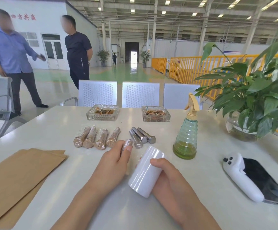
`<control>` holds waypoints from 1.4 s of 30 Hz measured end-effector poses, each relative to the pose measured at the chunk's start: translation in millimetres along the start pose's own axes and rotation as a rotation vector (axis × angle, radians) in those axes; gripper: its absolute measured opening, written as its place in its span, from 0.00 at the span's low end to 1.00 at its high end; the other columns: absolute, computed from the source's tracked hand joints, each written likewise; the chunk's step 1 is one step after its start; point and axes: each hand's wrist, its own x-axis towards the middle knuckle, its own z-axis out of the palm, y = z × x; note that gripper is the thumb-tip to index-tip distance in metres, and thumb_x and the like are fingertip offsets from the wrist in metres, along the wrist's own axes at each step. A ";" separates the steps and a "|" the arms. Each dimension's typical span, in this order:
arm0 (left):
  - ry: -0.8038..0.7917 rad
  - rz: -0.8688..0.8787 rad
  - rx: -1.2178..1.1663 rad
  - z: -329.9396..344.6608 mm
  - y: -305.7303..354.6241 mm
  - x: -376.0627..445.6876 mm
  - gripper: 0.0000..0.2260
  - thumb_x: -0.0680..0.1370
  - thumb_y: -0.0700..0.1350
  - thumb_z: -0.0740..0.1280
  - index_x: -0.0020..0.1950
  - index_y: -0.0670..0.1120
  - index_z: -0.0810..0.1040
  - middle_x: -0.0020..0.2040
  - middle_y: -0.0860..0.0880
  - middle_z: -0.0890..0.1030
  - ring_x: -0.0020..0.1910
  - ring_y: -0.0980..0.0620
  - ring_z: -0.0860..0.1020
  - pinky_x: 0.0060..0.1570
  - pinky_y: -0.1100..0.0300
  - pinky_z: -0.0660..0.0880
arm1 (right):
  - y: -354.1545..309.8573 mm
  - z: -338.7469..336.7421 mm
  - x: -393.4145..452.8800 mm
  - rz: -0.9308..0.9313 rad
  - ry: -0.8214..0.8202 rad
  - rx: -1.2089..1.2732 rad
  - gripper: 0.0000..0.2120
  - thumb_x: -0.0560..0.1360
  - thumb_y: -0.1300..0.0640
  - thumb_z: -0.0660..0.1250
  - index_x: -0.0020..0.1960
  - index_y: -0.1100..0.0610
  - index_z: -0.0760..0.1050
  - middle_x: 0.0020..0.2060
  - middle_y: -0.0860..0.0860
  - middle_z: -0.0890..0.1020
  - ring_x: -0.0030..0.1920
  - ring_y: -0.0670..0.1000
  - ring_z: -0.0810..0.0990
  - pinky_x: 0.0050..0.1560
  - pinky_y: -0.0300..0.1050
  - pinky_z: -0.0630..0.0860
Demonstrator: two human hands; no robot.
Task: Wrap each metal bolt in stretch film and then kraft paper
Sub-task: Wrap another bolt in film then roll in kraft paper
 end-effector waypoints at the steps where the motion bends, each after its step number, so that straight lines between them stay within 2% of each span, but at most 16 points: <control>1: -0.036 -0.075 -0.100 -1.4 1.6 0.4 0.15 0.83 0.59 0.59 0.49 0.49 0.74 0.34 0.51 0.75 0.34 0.53 0.73 0.37 0.56 0.70 | -1.1 0.4 -0.4 -0.012 -0.007 -0.001 0.31 0.73 0.57 0.72 0.73 0.64 0.71 0.66 0.64 0.79 0.68 0.63 0.78 0.70 0.62 0.74; 3: -0.095 -0.112 -0.205 -6.3 4.8 0.8 0.14 0.81 0.58 0.59 0.49 0.49 0.77 0.39 0.46 0.78 0.37 0.53 0.75 0.38 0.57 0.72 | -2.7 -0.8 -0.6 -0.030 -0.023 0.009 0.28 0.74 0.57 0.71 0.73 0.64 0.72 0.67 0.65 0.78 0.69 0.65 0.77 0.69 0.62 0.75; 5: -0.134 -0.012 -0.164 -10.1 5.3 0.4 0.09 0.84 0.52 0.61 0.48 0.54 0.79 0.40 0.47 0.79 0.37 0.54 0.75 0.38 0.62 0.73 | -3.8 -3.2 -1.7 -0.039 -0.033 0.014 0.22 0.77 0.56 0.69 0.69 0.62 0.77 0.63 0.62 0.82 0.64 0.62 0.81 0.61 0.57 0.80; 9: -0.130 0.042 -0.122 -7.0 2.8 -0.1 0.05 0.82 0.43 0.69 0.55 0.52 0.82 0.35 0.50 0.74 0.31 0.53 0.73 0.33 0.61 0.71 | -5.2 -7.2 -2.6 -0.015 -0.011 0.034 0.16 0.76 0.54 0.69 0.60 0.58 0.85 0.57 0.60 0.84 0.57 0.57 0.84 0.55 0.52 0.82; 12: -0.078 -0.006 -0.167 -5.7 4.4 -0.2 0.03 0.80 0.42 0.72 0.46 0.49 0.80 0.34 0.51 0.69 0.31 0.54 0.69 0.30 0.64 0.67 | -6.1 -8.1 -2.2 -0.007 0.024 0.056 0.15 0.72 0.54 0.72 0.57 0.58 0.86 0.55 0.60 0.84 0.54 0.56 0.85 0.53 0.53 0.82; 15: -0.104 -0.052 -0.224 -7.1 2.2 -0.4 0.10 0.81 0.43 0.70 0.43 0.41 0.73 0.33 0.50 0.68 0.28 0.52 0.74 0.29 0.61 0.71 | -5.9 -4.7 -2.8 0.015 0.036 0.077 0.16 0.73 0.56 0.73 0.58 0.60 0.84 0.54 0.61 0.83 0.53 0.58 0.84 0.51 0.54 0.82; 17: -0.119 -0.075 -0.279 -6.3 4.0 -1.5 0.10 0.83 0.43 0.68 0.43 0.44 0.72 0.32 0.47 0.73 0.28 0.47 0.76 0.29 0.58 0.73 | -6.0 -2.2 -3.6 0.026 0.034 0.077 0.18 0.75 0.55 0.70 0.63 0.62 0.80 0.54 0.61 0.82 0.54 0.59 0.83 0.55 0.56 0.81; 20: -0.087 -0.072 -0.275 -3.0 6.2 -2.1 0.09 0.83 0.44 0.66 0.46 0.42 0.70 0.34 0.44 0.80 0.29 0.46 0.77 0.29 0.54 0.73 | -6.4 3.0 -6.0 0.040 -0.002 0.060 0.23 0.78 0.54 0.66 0.68 0.66 0.74 0.56 0.63 0.82 0.59 0.61 0.82 0.61 0.58 0.79; 23: -0.011 0.022 -0.097 -2.3 3.3 -1.0 0.09 0.83 0.47 0.66 0.46 0.47 0.70 0.33 0.45 0.79 0.30 0.48 0.76 0.35 0.52 0.75 | -4.7 5.0 -5.0 0.002 -0.034 0.045 0.24 0.79 0.58 0.65 0.71 0.68 0.70 0.59 0.65 0.82 0.60 0.63 0.82 0.58 0.58 0.81; 26: 0.008 0.065 0.040 -1.8 1.2 -1.2 0.11 0.83 0.52 0.65 0.44 0.50 0.69 0.33 0.51 0.75 0.32 0.54 0.73 0.36 0.57 0.72 | -2.2 4.7 -1.8 -0.001 -0.027 0.002 0.26 0.78 0.56 0.67 0.74 0.63 0.70 0.67 0.64 0.79 0.69 0.64 0.77 0.71 0.66 0.72; 29: -0.032 -0.188 -0.250 2.3 7.3 3.6 0.15 0.84 0.57 0.60 0.45 0.49 0.76 0.31 0.54 0.74 0.30 0.53 0.72 0.29 0.60 0.69 | -0.4 5.3 1.2 -0.003 -0.033 0.037 0.28 0.78 0.56 0.67 0.75 0.64 0.68 0.69 0.67 0.76 0.71 0.66 0.75 0.73 0.67 0.68; 31: -0.083 -0.302 -0.452 -0.3 10.3 5.3 0.15 0.86 0.52 0.58 0.48 0.45 0.79 0.33 0.47 0.75 0.30 0.49 0.72 0.30 0.59 0.69 | 0.1 2.6 1.4 -0.004 -0.031 0.056 0.27 0.79 0.56 0.66 0.75 0.65 0.68 0.69 0.67 0.76 0.71 0.66 0.74 0.74 0.66 0.67; 35: -0.144 -0.085 -0.355 -11.7 10.5 -1.1 0.12 0.85 0.46 0.63 0.47 0.39 0.76 0.37 0.42 0.82 0.33 0.50 0.78 0.34 0.60 0.73 | -4.5 0.8 0.4 0.009 -0.013 0.070 0.24 0.80 0.54 0.64 0.73 0.62 0.72 0.68 0.65 0.78 0.71 0.65 0.75 0.75 0.65 0.66; 37: -0.119 -0.031 -0.350 -11.2 12.3 -3.4 0.10 0.83 0.45 0.67 0.43 0.44 0.77 0.36 0.40 0.83 0.32 0.49 0.79 0.33 0.62 0.73 | -5.9 -1.7 0.6 0.013 0.011 0.061 0.24 0.79 0.53 0.66 0.72 0.62 0.74 0.66 0.66 0.79 0.69 0.65 0.77 0.74 0.65 0.68; 39: -0.058 -0.018 -0.309 -7.3 12.4 -2.9 0.10 0.81 0.45 0.71 0.40 0.50 0.79 0.32 0.43 0.81 0.29 0.51 0.78 0.31 0.63 0.70 | -6.3 -1.6 -0.1 0.021 -0.003 0.048 0.24 0.80 0.53 0.66 0.72 0.62 0.74 0.66 0.65 0.79 0.69 0.65 0.77 0.75 0.65 0.67; 42: 0.038 0.008 -0.250 -3.8 10.9 -2.0 0.05 0.79 0.46 0.73 0.44 0.50 0.81 0.33 0.41 0.77 0.28 0.52 0.78 0.31 0.61 0.70 | -3.2 1.1 0.4 0.031 -0.034 0.055 0.23 0.80 0.53 0.65 0.72 0.63 0.75 0.68 0.64 0.78 0.70 0.64 0.76 0.76 0.64 0.66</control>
